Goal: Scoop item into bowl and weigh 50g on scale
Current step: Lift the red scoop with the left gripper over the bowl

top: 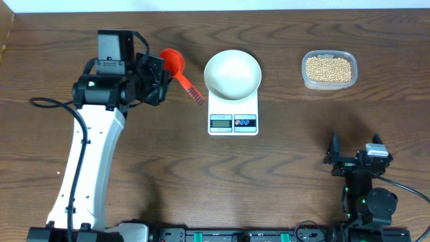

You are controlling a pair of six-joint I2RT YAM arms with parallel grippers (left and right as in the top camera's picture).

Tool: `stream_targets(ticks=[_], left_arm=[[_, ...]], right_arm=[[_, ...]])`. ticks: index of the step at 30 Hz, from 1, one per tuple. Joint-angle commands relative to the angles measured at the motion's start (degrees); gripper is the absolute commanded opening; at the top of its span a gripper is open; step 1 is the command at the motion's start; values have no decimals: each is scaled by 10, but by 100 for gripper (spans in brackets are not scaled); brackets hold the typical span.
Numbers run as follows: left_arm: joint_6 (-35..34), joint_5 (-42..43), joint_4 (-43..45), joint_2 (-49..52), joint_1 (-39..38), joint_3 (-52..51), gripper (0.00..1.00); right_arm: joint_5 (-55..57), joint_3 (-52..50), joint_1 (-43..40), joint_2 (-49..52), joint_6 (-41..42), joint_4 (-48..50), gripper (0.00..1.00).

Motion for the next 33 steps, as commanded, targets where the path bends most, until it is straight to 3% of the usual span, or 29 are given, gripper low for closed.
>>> stream_targets(ticks=[1, 3, 9, 13, 23, 33], left_arm=[[-54, 1, -2, 2, -13, 3, 7], [-73, 1, -1, 2, -19, 3, 7], [-126, 1, 10, 2, -21, 3, 7], [-143, 1, 24, 2, -22, 3, 7], [-194, 0, 49, 2, -32, 3, 7], [-288, -21, 133, 35, -69, 3, 7]], right_arm=[[-117, -1, 5, -1, 70, 35, 99], [-184, -1, 5, -1, 89, 91, 99], [-236, 5, 5, 31, 160, 225, 99], [-277, 51, 5, 107, 168, 239, 99], [-464, 304, 5, 431, 172, 239, 99], [-658, 566, 56, 745, 286, 240, 99]])
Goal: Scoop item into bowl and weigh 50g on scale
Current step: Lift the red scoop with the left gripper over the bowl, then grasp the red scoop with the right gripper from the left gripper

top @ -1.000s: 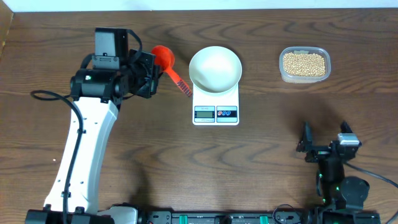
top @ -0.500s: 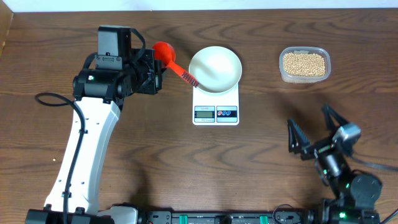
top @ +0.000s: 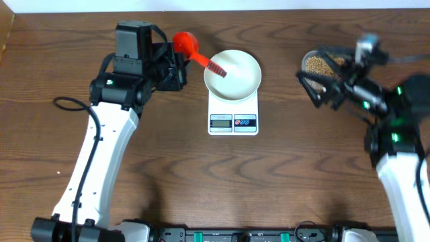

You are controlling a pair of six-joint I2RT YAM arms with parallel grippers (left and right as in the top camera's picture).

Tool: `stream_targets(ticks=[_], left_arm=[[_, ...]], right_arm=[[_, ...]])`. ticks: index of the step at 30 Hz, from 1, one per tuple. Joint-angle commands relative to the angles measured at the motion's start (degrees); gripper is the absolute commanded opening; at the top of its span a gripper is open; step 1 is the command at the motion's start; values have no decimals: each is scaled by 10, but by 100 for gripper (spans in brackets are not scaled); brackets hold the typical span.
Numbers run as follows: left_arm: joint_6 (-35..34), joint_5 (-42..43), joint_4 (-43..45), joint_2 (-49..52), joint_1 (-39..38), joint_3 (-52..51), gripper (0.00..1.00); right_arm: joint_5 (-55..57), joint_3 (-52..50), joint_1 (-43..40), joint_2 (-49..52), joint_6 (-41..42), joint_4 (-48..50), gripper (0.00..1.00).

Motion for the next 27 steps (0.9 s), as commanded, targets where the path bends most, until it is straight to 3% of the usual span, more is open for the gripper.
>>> stream_targets(ticks=[1, 6, 17, 19, 27], left_arm=[[-48, -18, 12, 23, -15, 3, 7], [-69, -19, 22, 40, -26, 3, 7], [-77, -63, 25, 84, -39, 3, 7], [-88, -63, 24, 97, -39, 3, 7], [-101, -57, 25, 140, -39, 3, 7]], right_arm=[[-98, 84, 41, 84, 48, -1, 99], [-111, 142, 95, 167, 47, 7, 99], [-15, 142, 165, 251, 48, 18, 99], [10, 142, 172, 261, 48, 17, 85], [132, 142, 211, 286, 71, -28, 67]])
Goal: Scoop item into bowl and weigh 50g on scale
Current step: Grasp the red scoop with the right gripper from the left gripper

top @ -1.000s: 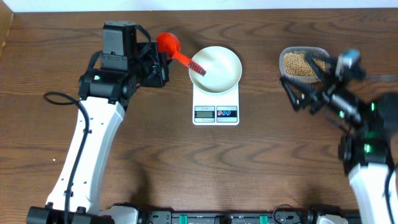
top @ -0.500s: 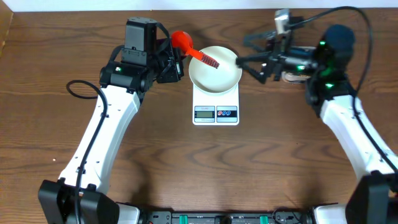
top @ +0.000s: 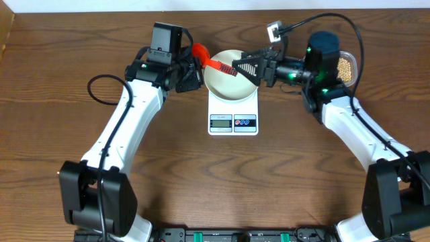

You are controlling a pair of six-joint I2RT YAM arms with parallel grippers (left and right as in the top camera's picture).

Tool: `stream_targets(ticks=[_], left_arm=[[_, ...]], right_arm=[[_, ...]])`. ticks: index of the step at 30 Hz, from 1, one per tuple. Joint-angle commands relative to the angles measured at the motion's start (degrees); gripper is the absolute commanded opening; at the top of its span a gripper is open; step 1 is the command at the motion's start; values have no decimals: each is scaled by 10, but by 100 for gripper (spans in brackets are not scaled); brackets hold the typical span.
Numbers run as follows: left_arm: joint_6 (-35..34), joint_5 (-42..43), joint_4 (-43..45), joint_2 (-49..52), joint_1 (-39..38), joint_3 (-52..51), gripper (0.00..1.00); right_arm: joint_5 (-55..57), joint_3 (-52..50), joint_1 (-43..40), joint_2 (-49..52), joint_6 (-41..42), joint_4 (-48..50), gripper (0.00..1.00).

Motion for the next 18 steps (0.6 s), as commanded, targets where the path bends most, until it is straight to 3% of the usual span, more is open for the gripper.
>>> stream_targets(ticks=[1, 10, 18], left_arm=[[-10, -3, 1, 8, -2, 3, 7], [-9, 16, 0, 8, -2, 3, 7], [6, 59, 0, 8, -2, 3, 7]], right_arm=[[81, 10, 24, 6, 8, -15, 65], [168, 10, 72, 6, 5, -67, 54], [165, 10, 75, 6, -3, -73, 38]])
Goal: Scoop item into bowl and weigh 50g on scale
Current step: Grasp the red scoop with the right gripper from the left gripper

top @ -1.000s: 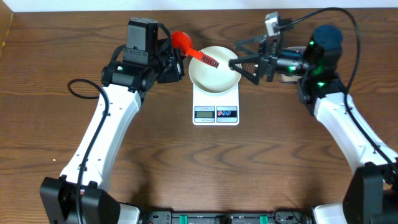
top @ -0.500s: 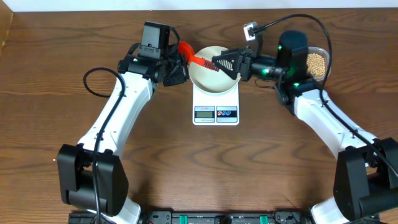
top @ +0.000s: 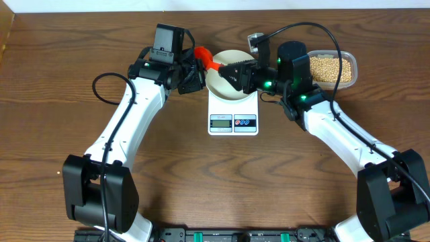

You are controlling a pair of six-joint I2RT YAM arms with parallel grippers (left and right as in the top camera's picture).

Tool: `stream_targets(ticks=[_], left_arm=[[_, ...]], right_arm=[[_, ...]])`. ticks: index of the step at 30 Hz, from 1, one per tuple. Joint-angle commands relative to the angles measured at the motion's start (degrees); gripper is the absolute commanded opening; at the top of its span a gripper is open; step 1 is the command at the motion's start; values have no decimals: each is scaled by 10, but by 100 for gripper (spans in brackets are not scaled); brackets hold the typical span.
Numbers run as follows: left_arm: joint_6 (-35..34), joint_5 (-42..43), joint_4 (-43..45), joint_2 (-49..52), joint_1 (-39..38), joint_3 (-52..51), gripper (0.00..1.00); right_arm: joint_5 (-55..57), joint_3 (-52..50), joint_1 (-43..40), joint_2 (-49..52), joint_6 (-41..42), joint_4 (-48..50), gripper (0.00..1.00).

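Note:
A red scoop [top: 204, 56] hangs over the left rim of the white bowl [top: 236, 92], which stands on the white scale [top: 233, 122]. My left gripper [top: 199, 66] is shut on the scoop near its cup end. My right gripper [top: 222, 70] reaches in from the right over the bowl, its fingers at the scoop's handle. The handle's tip is hidden by those fingers, and whether they grip it does not show. A clear container of tan beans [top: 332, 67] sits at the far right, partly behind the right arm.
The scale's display faces the front edge. Both arms stretch from the front of the wooden table toward the bowl, with loose cables looping beside each.
My right gripper has moved left over the bowl, from just off the handle's tip to covering it. The left gripper and scoop have barely shifted.
First my left gripper held the scoop left of the scale while the right arm rested at the front right. Then the scoop was at the bowl's rim and the right arm was up by the bean container. After that the right gripper faced the handle, and now covers it.

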Motion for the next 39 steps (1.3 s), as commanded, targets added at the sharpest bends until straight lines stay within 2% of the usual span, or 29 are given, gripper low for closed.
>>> stream_targets(ticks=[1, 7, 23, 32, 35, 36, 38, 39], left_arm=[[8, 34, 0, -2, -2, 3, 8], [31, 49, 0, -2, -3, 3, 7], [31, 53, 0, -2, -16, 3, 7], [31, 53, 0, -2, -16, 3, 7], [31, 53, 0, -2, -15, 3, 7], [31, 53, 0, -2, -15, 3, 9], [31, 53, 0, -2, -15, 3, 44], [31, 53, 0, -2, -15, 3, 69]], right_arm=[[4, 10, 1, 4, -7, 0, 36], [-2, 10, 1, 4, -7, 0, 31], [-10, 10, 1, 4, -7, 0, 25], [-10, 10, 1, 4, -7, -1, 1], [-10, 10, 1, 4, -7, -2, 1], [-10, 10, 1, 4, -7, -2, 1], [-10, 10, 0, 4, -7, -2, 1], [-10, 10, 0, 4, -7, -1, 1]])
